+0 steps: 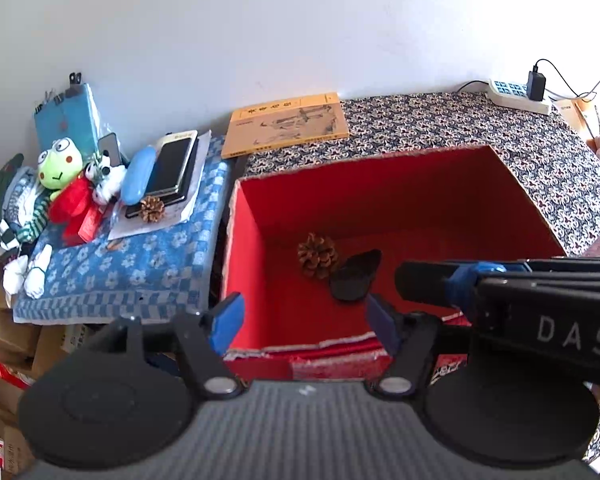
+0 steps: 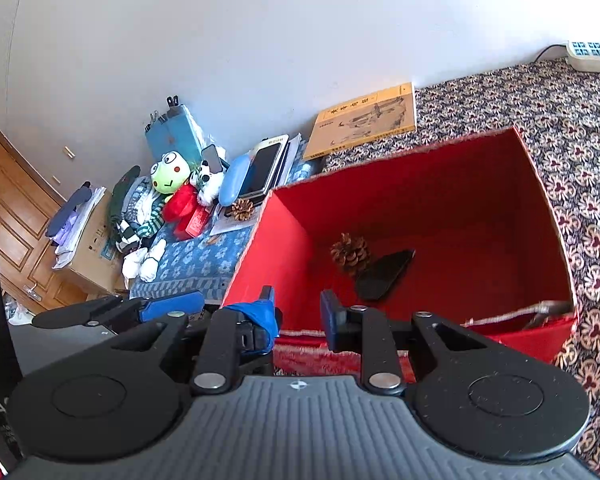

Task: Organize rigid objects
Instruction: 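Withdraw the left tool toward the tape roll and tape measure, then grasp the silver metal spring clip beside the tape measure with the right tool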

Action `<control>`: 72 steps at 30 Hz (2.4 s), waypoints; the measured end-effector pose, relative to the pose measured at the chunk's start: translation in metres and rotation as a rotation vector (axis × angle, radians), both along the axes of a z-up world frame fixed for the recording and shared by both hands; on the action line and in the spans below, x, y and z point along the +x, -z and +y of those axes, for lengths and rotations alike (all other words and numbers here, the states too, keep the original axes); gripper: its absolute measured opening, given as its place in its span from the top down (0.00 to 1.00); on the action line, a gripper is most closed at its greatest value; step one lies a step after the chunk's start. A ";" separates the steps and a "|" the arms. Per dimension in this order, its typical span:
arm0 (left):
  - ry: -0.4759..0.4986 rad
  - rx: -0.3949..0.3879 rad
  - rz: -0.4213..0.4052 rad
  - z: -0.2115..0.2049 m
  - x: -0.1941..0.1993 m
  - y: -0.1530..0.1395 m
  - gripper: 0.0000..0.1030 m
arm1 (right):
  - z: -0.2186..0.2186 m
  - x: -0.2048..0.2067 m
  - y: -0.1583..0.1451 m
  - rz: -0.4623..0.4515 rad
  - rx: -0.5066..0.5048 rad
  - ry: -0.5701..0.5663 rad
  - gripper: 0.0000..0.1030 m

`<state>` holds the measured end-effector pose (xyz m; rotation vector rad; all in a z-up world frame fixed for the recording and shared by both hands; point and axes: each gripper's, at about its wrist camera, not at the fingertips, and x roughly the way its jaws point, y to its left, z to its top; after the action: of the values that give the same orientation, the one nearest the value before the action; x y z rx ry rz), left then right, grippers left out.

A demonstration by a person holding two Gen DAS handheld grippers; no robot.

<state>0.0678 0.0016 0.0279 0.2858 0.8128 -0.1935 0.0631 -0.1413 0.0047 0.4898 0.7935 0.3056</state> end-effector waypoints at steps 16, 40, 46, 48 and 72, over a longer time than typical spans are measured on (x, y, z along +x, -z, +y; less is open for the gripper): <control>-0.005 0.014 0.083 0.016 -0.022 0.018 0.31 | 0.014 -0.025 0.013 0.037 -0.003 -0.027 0.91; -0.023 -0.108 0.213 0.075 -0.047 0.083 0.25 | 0.027 -0.045 0.075 0.215 -0.035 -0.048 0.89; 0.065 -0.184 0.240 0.085 -0.065 0.102 0.16 | 0.028 -0.050 0.094 0.278 -0.029 -0.049 0.89; 0.092 -0.202 0.252 0.085 -0.070 0.108 0.16 | 0.027 -0.049 0.097 0.284 -0.039 -0.048 0.89; 0.131 -0.245 0.347 0.049 -0.064 0.149 0.48 | 0.039 -0.033 0.127 0.401 0.038 -0.185 0.88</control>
<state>0.0036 0.0504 -0.1213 0.0738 1.1029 -0.4711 0.0301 -0.1026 -0.1219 0.5216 1.2294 0.4009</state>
